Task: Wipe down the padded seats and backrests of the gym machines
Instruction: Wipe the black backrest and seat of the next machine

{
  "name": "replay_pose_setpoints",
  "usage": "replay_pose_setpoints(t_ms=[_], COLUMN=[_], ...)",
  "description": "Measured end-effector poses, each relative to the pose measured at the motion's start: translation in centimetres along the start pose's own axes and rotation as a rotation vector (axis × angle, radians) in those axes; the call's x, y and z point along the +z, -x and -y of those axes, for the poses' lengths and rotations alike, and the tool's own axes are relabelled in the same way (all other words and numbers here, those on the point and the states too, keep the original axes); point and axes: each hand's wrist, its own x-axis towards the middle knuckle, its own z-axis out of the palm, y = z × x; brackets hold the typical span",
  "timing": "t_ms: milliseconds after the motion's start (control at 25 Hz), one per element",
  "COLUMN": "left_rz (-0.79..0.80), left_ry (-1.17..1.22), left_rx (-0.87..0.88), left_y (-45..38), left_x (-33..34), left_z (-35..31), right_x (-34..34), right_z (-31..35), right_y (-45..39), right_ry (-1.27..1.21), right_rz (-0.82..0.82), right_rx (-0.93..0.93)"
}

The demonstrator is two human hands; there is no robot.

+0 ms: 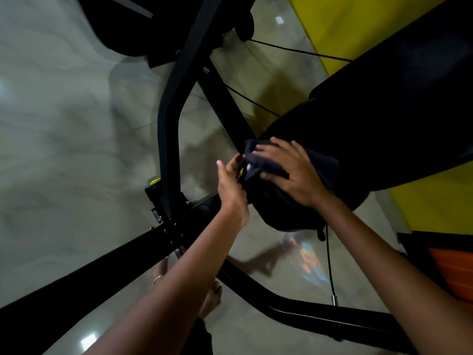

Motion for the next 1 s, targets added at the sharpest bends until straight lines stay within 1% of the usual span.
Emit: replay_pose_setpoints(t_ms=[80, 200, 280, 360, 400, 480, 520, 560, 600, 640, 720, 760, 800, 840, 920, 960, 1000], left_rz=[-0.051, -0.093, -0.092, -0.091, -0.079, -0.074, -0.078, -0.075, -0.071, -0.067, -0.089, -0.107, -0.117, -0.124, -0.173, -0.216, -0.269], left_ry=[-0.117, -0.359, -0.574, -0.853, -0.974, -1.105, -1.138, -1.157, -1.163, -1.159, -1.163, -1.177, -1.195, -1.213, -1.231, -1.246, -1.29], left_rx=[0.031, 0.185, 0.245, 0.327, 0.362, 0.367, 0.351, 0.342, 0.351, 0.364, 0.404, 0.441, 0.478, 0.493, 0.472, 0.467, 0.5], left_y=[0.0, 0.4, 1.1, 1.9, 2.1, 1.9, 1.8, 1.9, 2.1, 2.3, 2.3, 2.0, 1.6, 1.1, 0.3, 0.1, 0.0], left_x=[0.0, 0.9, 1.5, 1.8, 1.8, 2.0, 2.1, 2.2, 2.2, 2.2, 2.4, 2.5, 2.8, 3.4, 5.2, 6.0, 6.7], left_z=[0.9, 2.0, 2.7, 3.1, 3.1, 2.8, 2.6, 2.5, 2.4, 2.4, 2.2, 2.0, 2.0, 1.9, 2.2, 2.5, 3.1], right_x=[-0.4, -0.7, -1.4, -1.8, -1.7, -0.7, -0.3, -0.5, -1.1, -1.8, -2.7, -2.7, -2.3, -1.9, -1.9, -2.4, -3.2], right_z=[-1.2, -3.2, -4.5, -4.9, -4.3, -2.6, -2.2, -2.5, -3.5, -4.5, -6.3, -6.5, -6.4, -6.1, -6.1, -6.8, -7.7], right_y=[-2.0, -3.7, -5.4, -7.2, -7.6, -7.2, -6.8, -6.8, -7.3, -8.1, -10.4, -11.0, -11.1, -10.7, -9.1, -8.6, -8.7], right_ry=[-0.027, 0.041, 0.077, 0.173, 0.233, 0.305, 0.291, 0.255, 0.214, 0.181, 0.165, 0.202, 0.276, 0.325, 0.263, 0.207, 0.164], right_rz=[-0.007, 0.056, 0.06, 0.027, 0.04, 0.112, 0.158, 0.198, 0.224, 0.226, 0.188, 0.164, 0.153, 0.157, 0.223, 0.264, 0.282], right_rx=[0.101, 0.141, 0.246, 0.344, 0.335, 0.156, 0.063, 0.014, 0.013, 0.053, 0.219, 0.287, 0.291, 0.234, 0.098, 0.07, 0.088])
